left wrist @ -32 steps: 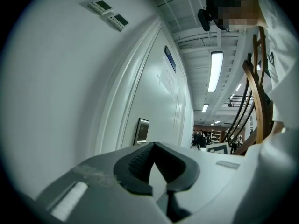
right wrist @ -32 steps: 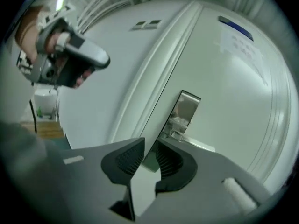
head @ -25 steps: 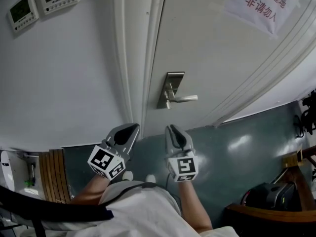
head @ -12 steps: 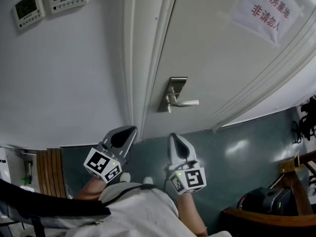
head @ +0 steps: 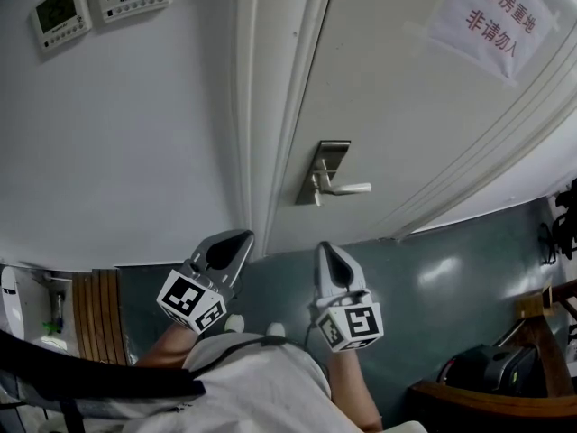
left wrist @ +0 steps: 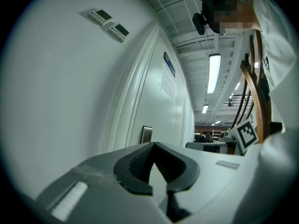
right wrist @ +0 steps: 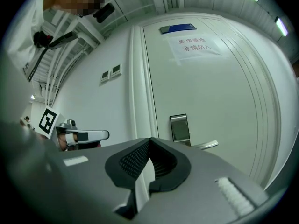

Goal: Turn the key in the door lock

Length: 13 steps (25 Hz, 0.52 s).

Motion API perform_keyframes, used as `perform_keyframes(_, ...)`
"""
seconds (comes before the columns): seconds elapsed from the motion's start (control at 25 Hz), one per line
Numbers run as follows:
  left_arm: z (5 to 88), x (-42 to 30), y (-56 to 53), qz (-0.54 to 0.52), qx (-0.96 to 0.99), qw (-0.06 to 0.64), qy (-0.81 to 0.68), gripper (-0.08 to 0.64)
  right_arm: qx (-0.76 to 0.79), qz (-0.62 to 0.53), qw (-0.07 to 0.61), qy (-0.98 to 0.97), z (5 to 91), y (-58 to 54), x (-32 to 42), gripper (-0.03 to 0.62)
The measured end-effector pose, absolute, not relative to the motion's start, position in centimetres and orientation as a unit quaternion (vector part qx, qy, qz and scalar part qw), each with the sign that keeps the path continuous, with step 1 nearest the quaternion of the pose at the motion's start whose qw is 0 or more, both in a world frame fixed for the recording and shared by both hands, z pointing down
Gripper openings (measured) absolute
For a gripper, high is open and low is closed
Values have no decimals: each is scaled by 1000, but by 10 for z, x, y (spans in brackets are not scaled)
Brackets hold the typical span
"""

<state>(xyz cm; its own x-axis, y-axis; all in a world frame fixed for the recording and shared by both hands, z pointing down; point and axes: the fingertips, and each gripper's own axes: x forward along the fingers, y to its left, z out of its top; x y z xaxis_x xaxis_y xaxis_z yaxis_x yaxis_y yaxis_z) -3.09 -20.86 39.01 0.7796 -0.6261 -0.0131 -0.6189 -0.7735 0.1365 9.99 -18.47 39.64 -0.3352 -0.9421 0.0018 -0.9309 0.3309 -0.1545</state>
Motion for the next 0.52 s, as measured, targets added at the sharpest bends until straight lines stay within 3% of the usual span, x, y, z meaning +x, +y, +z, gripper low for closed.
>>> perform_keyframes(0.52, 391, -24, -208, -24, 941, 62, -330, 6, -572, -56, 36, 818, 396, -185, 100, 8)
